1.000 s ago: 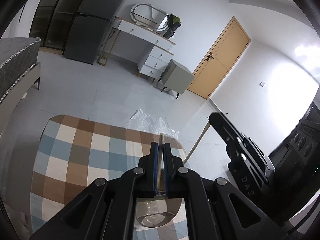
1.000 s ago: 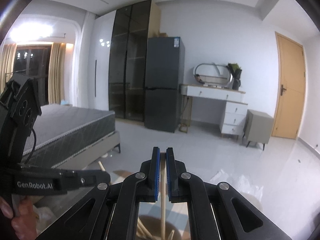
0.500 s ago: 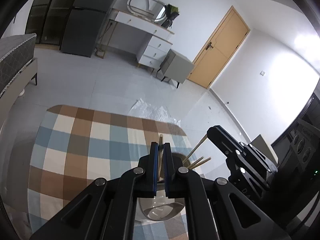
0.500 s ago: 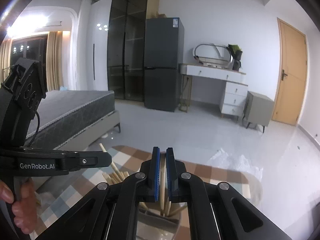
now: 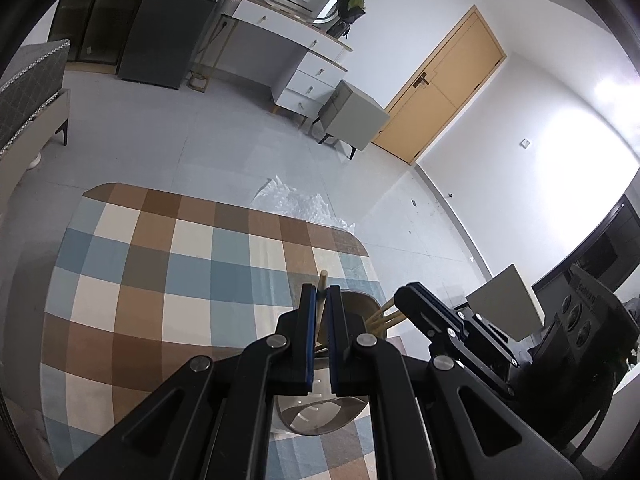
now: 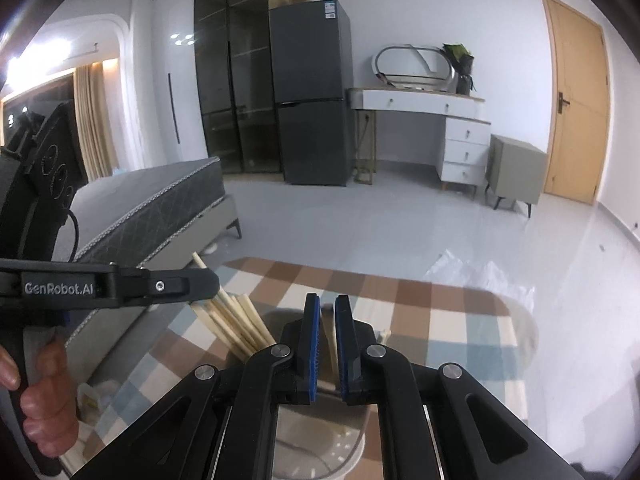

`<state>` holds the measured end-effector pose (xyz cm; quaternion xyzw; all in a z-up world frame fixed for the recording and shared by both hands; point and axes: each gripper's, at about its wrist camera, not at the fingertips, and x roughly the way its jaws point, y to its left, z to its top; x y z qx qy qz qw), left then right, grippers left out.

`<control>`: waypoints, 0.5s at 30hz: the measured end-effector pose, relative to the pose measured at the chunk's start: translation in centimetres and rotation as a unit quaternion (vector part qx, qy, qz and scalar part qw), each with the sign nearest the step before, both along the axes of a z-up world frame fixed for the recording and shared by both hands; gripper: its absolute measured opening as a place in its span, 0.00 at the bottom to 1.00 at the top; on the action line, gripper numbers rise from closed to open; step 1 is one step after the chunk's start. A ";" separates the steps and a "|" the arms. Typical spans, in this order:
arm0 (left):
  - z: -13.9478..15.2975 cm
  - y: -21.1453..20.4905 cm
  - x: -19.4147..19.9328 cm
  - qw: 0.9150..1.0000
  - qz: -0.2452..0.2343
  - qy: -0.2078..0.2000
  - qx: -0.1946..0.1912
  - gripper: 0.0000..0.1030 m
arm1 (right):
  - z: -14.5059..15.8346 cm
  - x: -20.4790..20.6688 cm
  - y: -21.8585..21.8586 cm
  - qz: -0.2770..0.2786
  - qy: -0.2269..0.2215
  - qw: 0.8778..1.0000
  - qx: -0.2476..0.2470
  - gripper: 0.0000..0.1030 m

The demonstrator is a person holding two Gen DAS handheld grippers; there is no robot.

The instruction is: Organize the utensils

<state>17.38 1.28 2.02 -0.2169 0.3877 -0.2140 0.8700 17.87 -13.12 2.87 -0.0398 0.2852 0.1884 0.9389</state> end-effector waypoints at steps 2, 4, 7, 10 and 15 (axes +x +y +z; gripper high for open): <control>0.0 0.0 -0.1 1.000 -0.001 0.000 0.001 0.01 | 0.0 -0.1 -0.3 -0.002 0.004 1.000 -0.003 0.10; 0.0 0.1 0.0 1.000 -0.003 0.001 0.002 0.01 | -0.1 -0.3 -0.7 -0.008 0.008 1.000 0.000 0.14; 0.1 0.1 -0.2 1.000 -0.007 0.002 0.000 0.12 | -0.1 -0.8 -1.4 -0.018 0.015 1.000 0.021 0.23; 0.2 0.1 -0.3 1.000 -0.004 0.004 0.000 0.38 | 0.0 -1.3 -1.7 -0.028 0.014 0.999 0.027 0.26; 0.2 0.5 -0.4 1.000 0.003 0.011 -0.002 0.38 | 0.8 -2.4 -2.6 -0.043 0.002 0.998 0.039 0.37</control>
